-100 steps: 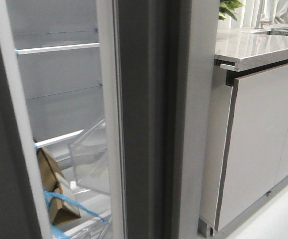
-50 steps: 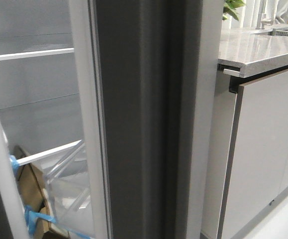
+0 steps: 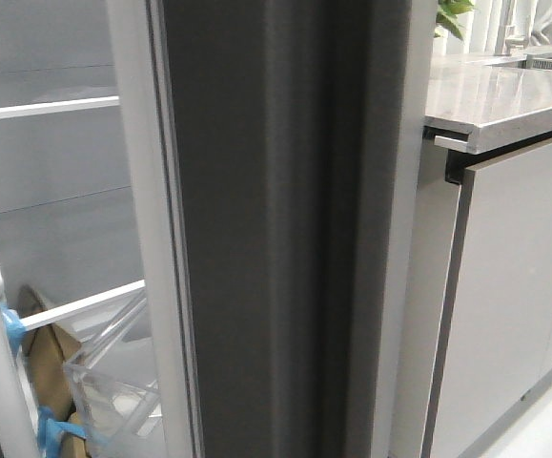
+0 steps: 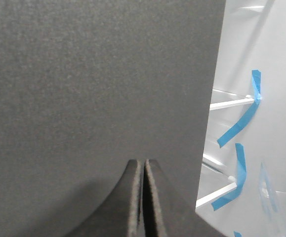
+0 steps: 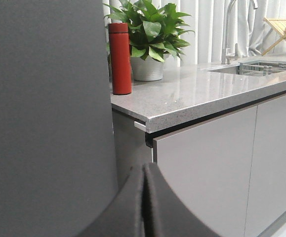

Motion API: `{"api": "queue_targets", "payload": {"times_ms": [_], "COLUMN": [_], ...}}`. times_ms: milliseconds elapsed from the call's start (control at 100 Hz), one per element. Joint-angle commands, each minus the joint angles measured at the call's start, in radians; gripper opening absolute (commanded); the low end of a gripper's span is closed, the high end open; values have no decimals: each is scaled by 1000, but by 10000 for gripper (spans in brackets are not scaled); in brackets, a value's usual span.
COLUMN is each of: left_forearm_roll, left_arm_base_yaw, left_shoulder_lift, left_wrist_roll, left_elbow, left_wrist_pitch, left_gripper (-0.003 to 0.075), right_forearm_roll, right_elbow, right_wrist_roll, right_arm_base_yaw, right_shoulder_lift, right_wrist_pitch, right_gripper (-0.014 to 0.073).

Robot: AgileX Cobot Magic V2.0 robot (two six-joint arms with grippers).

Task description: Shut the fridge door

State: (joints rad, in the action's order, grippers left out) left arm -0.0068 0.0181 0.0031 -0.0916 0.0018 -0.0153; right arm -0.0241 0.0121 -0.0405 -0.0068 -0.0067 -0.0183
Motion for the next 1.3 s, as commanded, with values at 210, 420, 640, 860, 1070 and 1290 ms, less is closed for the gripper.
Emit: {"api": "queue_targets", "payload": {"times_ms": [210, 420, 640, 860, 1070, 1290], "left_forearm_roll": [-2, -2, -2, -2, -2, -2], "left_arm_base_yaw": [5, 5, 5, 5, 5, 5], "left_shoulder_lift": [19, 19, 19, 19, 19, 19], "left_wrist_roll": [-3, -3, -3, -3, -3, -3], "left_elbow": [28, 28, 28, 28, 28, 28], "left_wrist_pitch": [-77, -77, -77, -77, -77, -77], "left_gripper": [-21, -21, -21, -21, -21, -21], "right_forearm_roll": [-8, -8, -8, -8, -8, -8], "right_elbow": [11, 11, 11, 11, 11, -12], "right_wrist_roll": [0, 0, 0, 0, 0, 0], "right_arm_base_yaw": [-5, -5, -5, -5, -5, -5], "right_shoulder_lift": [-13, -13, -13, -13, -13, -13], "right_wrist_pitch": [-77, -77, -77, -77, -47, -18], "right_gripper": [-76, -76, -76, -76, -76, -76]}}
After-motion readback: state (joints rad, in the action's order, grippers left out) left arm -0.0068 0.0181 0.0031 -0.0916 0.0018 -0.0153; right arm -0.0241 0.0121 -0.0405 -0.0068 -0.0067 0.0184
